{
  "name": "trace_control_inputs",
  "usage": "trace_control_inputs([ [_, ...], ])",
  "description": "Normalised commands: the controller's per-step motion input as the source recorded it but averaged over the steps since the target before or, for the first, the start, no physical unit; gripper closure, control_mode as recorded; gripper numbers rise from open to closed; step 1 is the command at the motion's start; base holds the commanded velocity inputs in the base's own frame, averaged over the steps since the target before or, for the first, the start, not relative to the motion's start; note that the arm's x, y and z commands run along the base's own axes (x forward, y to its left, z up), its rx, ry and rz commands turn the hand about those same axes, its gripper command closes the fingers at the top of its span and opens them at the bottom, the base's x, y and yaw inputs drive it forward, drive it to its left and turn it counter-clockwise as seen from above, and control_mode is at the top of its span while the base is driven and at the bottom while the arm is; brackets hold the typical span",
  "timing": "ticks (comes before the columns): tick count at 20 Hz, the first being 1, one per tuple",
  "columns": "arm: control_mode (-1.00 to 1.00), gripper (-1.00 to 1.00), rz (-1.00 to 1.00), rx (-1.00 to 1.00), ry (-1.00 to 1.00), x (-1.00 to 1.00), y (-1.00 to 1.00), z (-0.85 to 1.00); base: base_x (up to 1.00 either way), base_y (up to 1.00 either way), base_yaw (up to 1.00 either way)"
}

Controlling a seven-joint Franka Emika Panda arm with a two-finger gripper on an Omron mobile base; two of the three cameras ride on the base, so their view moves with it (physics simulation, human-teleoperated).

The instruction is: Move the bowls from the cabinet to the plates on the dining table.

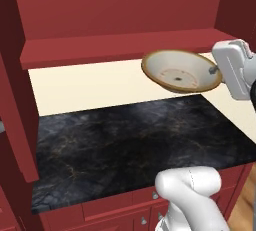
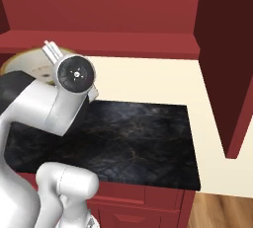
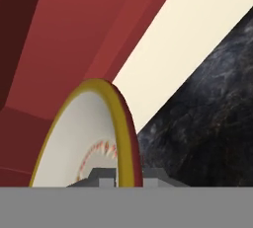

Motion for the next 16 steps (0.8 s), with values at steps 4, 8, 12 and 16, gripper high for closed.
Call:
trace_control_inputs([
  [4, -1.0, 1.0, 0.0, 0.0, 0.04, -0.3, 0.0, -0.34, 0.0, 0.0, 0.0],
  [8, -1.0, 1.0, 0.0, 0.0, 0.0, -0.04, 0.0, 0.0, 0.0, 0.0, 0.0],
  [12, -1.0, 1.0, 0.0, 0.0, 0.0, 0.0, 0.0, 0.0, 0.0, 0.0, 0.0],
  [16, -1.0, 1.0, 0.0, 0.0, 0.0, 0.0, 0.0, 0.0, 0.0, 0.0, 0.0],
])
